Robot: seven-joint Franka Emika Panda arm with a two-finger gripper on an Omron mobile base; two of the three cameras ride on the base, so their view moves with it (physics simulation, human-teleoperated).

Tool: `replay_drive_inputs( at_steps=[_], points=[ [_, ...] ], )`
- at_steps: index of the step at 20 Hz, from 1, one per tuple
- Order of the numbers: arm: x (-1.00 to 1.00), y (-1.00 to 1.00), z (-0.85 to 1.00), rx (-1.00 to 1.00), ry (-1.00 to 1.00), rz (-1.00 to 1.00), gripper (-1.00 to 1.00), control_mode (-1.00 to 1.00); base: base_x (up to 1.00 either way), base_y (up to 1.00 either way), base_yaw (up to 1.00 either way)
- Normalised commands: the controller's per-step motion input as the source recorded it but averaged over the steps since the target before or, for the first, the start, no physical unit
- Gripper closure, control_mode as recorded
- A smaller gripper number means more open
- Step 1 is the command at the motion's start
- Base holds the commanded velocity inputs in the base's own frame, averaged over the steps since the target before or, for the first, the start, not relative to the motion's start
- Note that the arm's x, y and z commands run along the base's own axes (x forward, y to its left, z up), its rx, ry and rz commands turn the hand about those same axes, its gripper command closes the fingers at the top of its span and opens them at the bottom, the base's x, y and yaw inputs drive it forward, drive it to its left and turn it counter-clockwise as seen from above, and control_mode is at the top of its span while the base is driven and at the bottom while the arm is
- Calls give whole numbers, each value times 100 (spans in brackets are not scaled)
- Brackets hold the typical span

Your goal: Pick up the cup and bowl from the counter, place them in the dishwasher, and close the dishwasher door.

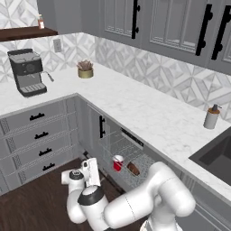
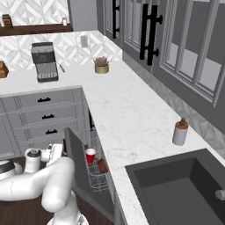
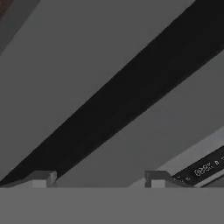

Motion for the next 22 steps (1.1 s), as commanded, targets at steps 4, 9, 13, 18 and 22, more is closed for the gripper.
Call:
replay_drive_inputs(
  at_steps=[4, 9, 13, 18, 22],
  points=[
    [66, -100, -43, -37, 2, 0, -100, -100, 0, 0, 0],
    [76, -100, -75, -40, 14, 0, -100, -100, 0, 0, 0],
    [77, -100, -99, -40, 18, 0, -100, -100, 0, 0, 0],
    [79, -91, -97, -42, 15, 0, -100, -100, 0, 0, 0],
    [91, -100, -85, -32, 4, 0, -100, -100, 0, 0, 0]
  ],
)
